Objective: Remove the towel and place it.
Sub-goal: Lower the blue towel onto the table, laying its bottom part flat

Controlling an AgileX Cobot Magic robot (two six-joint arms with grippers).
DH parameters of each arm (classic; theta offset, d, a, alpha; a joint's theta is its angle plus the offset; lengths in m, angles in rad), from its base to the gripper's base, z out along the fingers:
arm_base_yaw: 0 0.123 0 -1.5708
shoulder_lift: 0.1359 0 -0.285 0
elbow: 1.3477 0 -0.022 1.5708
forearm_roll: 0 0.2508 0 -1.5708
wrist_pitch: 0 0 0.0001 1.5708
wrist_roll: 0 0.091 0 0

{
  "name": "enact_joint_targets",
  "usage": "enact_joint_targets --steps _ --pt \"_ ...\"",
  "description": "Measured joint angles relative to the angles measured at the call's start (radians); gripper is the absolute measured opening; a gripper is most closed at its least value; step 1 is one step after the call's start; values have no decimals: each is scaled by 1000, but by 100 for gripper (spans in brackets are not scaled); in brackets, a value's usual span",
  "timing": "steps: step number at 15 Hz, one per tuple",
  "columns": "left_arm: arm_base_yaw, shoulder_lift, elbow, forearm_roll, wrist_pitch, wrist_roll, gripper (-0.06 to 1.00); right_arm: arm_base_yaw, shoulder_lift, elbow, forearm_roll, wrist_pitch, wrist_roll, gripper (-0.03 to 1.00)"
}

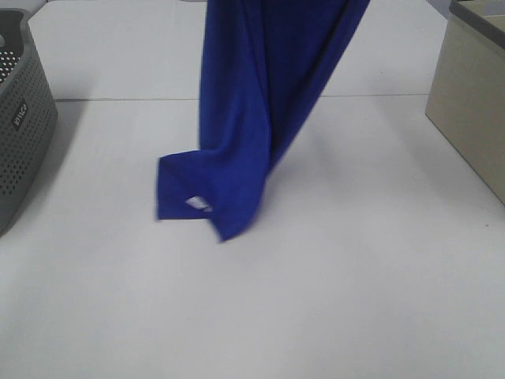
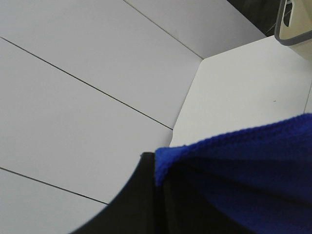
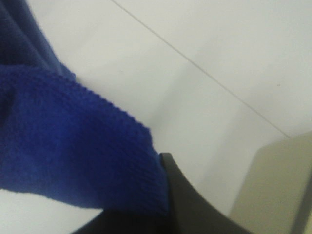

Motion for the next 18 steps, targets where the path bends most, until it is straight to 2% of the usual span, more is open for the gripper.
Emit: enact_joint_targets --steps 3,4,5,7,11,16,18 --pt "17 19 0 5 -50 0 0 0 0 -51 -136 -48 1 2" --pt "37 23 0 6 -73 0 0 0 0 -61 -172 -86 6 2" --pt "72 27 0 9 -113 0 0 0 0 -68 -208 -172 10 2" --pt "102 32 0 9 -188 0 0 0 0 -68 -223 -305 10 2" --pt "141 54 0 42 -416 0 0 0 20 -68 -224 -644 11 2" --pt "220 96 0 45 -562 0 0 0 66 -70 -224 -877 11 2" --pt "247 135 0 46 -621 0 0 0 102 -70 -228 -935 11 2"
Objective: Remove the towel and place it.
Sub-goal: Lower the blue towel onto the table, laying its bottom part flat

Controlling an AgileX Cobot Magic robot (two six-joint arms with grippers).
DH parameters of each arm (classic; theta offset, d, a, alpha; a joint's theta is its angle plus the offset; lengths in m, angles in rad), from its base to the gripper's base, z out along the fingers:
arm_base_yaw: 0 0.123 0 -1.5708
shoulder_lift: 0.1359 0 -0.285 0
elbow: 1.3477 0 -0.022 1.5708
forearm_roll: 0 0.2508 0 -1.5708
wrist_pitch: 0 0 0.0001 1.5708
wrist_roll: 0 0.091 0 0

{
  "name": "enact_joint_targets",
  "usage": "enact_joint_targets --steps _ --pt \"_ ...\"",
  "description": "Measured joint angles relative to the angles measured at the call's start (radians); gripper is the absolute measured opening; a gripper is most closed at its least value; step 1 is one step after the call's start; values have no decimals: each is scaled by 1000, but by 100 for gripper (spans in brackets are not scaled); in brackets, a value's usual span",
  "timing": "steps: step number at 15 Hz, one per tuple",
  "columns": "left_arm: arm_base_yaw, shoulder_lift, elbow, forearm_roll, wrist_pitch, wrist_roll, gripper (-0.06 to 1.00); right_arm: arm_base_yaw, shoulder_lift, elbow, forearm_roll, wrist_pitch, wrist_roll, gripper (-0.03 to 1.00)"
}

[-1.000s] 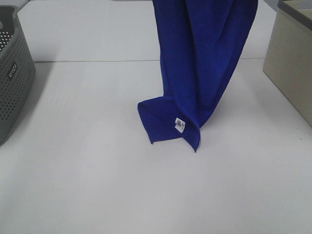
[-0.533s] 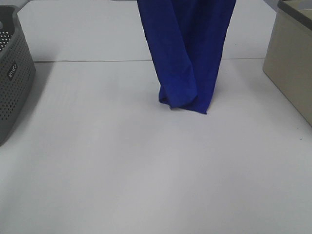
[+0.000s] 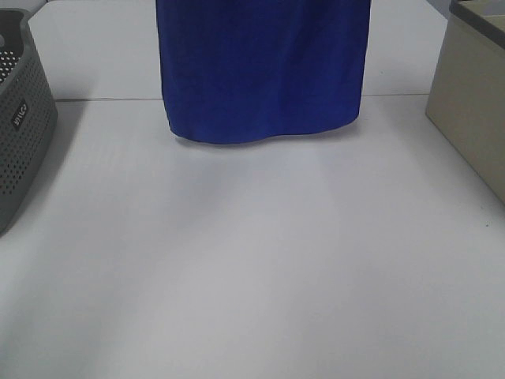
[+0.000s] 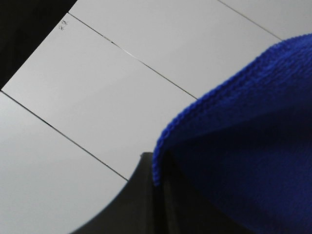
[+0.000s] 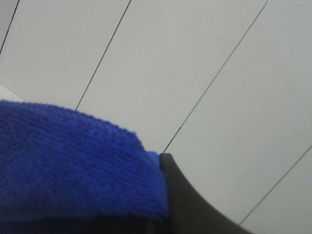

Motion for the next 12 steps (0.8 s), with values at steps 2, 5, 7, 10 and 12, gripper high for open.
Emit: enact_joint_targets --steps 2,5,7,10,12 --pt "23 30 0 0 -58 0 0 0 33 0 -7 -47 0 2" --pt "45 82 -3 1 -182 0 0 0 86 0 -13 -191 -1 2" --pt "59 121 -39 2 -240 0 0 0 116 0 -13 -313 -1 2" --pt "84 232 -211 2 -257 0 0 0 185 -21 -13 -430 -1 2" --pt "85 301 -335 3 -251 0 0 -6 239 -100 -10 -432 -1 2"
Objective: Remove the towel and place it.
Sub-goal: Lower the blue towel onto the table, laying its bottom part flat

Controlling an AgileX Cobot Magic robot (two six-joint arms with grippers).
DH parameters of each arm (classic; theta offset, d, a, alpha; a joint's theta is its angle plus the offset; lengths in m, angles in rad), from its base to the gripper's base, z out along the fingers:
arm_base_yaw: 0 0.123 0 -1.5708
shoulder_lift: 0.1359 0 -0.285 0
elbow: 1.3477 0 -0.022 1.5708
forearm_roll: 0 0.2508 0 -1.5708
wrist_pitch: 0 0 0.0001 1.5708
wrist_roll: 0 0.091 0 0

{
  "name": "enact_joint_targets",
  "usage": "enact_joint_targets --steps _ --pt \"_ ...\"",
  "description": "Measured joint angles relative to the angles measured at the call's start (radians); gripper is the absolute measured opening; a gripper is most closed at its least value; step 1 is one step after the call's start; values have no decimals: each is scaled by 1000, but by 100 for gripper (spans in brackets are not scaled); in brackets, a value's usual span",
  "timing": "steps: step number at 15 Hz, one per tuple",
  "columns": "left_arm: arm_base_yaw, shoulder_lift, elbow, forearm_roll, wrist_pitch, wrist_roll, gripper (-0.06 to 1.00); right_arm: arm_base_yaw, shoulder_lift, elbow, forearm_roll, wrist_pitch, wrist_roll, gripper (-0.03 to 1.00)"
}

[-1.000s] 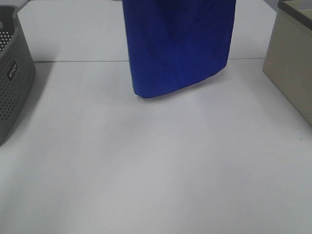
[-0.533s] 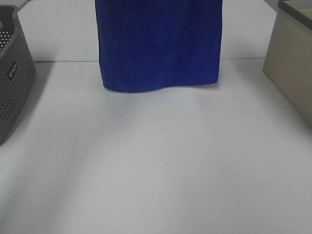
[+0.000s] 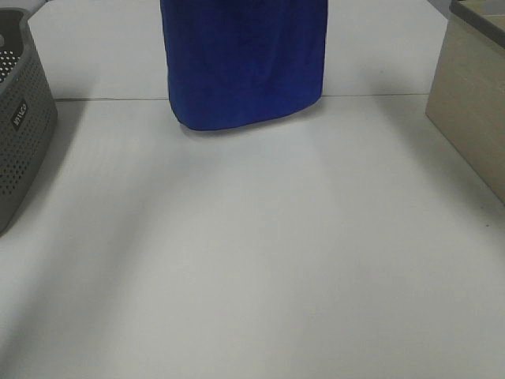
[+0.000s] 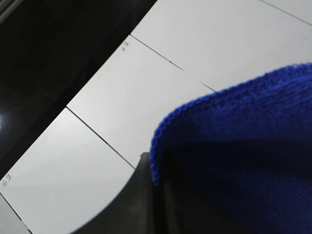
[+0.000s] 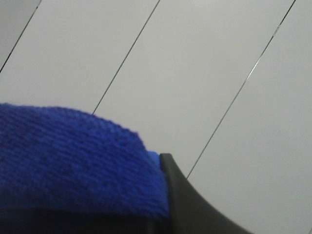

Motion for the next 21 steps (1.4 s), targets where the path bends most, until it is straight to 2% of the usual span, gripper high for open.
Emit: enact_joint_targets --steps 3,6,17,19,21 --pt "23 55 -82 1 1 -20 0 -31 34 -70 10 5 25 2" --pt "63 93 -88 1 18 -75 0 -64 59 -77 11 5 79 2" --pt "66 105 -88 31 46 -80 0 -64 104 -77 11 60 104 2" --pt "66 105 -88 32 77 -84 0 -64 100 -77 11 132 111 2" --pt "56 99 -88 32 204 -159 0 -64 83 -77 40 297 131 2"
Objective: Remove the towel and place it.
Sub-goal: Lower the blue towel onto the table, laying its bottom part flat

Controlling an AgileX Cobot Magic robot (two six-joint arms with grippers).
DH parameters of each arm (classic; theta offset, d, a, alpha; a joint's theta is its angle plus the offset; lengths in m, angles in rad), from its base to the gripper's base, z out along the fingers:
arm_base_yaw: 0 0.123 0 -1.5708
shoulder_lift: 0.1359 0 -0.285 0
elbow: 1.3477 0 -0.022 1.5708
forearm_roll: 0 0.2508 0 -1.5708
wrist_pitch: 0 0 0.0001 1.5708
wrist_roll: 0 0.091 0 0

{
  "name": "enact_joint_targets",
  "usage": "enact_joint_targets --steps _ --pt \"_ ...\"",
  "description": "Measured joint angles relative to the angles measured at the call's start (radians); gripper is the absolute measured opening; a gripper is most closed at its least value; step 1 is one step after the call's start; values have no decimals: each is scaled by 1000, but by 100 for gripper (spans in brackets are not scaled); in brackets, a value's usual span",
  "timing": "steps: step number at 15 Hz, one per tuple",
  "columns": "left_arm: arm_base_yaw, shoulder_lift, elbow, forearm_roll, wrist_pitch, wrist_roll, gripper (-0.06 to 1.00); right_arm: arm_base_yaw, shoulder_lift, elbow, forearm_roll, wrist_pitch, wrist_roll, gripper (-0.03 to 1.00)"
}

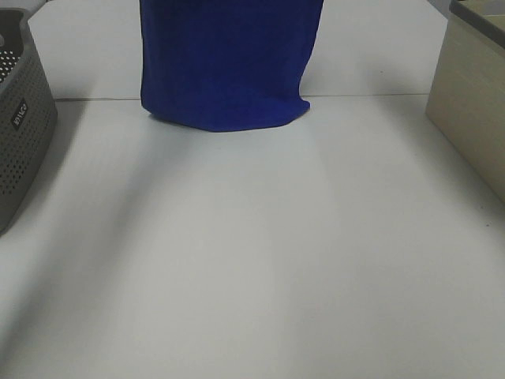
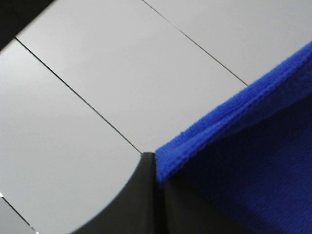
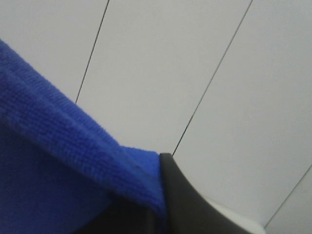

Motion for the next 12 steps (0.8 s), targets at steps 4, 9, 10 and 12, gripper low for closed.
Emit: enact_joint_targets --steps 4,9,10,12 --pt "-78 -136 -1 -48 682 -86 0 0 -147 0 185 525 -2 2" --pt "-90 -247 -3 -184 1223 -96 0 1 -234 0 310 982 -10 2" --pt "-90 -260 -3 -212 1309 -100 0 1 -243 0 323 1044 -10 2" --pt "-90 -274 -3 -247 1357 -149 0 1 -253 0 334 1070 -7 2"
